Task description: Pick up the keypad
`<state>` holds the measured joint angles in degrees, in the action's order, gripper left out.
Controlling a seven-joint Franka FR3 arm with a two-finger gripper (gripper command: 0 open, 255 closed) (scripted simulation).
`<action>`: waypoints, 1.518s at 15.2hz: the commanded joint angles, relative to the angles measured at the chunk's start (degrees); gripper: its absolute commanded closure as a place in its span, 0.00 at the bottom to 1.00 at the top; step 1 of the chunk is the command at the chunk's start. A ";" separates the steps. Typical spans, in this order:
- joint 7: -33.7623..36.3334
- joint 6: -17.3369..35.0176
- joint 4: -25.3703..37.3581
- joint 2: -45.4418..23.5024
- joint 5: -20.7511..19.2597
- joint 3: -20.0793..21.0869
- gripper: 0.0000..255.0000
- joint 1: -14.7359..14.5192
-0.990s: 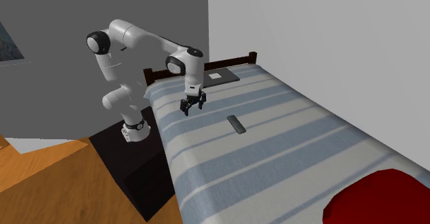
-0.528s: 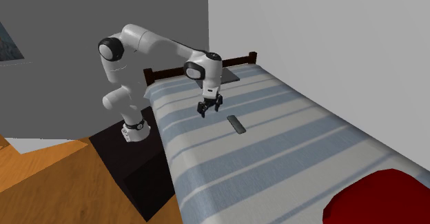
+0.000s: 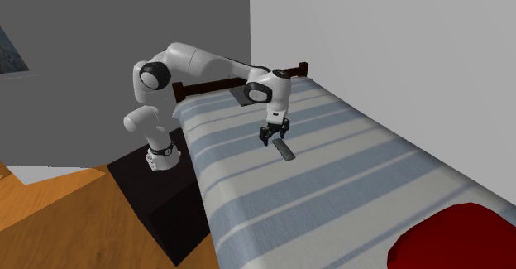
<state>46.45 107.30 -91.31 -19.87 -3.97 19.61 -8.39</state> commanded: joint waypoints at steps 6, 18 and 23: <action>4.02 -0.35 10.68 -9.77 -2.56 -0.87 0.00 -2.99; 4.09 2.76 8.54 -10.79 -2.89 -1.09 1.00 -2.95; 4.10 2.08 8.81 -10.37 -2.78 -1.00 1.00 -2.93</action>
<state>50.52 109.70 -82.54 -30.36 -6.81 18.57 -11.30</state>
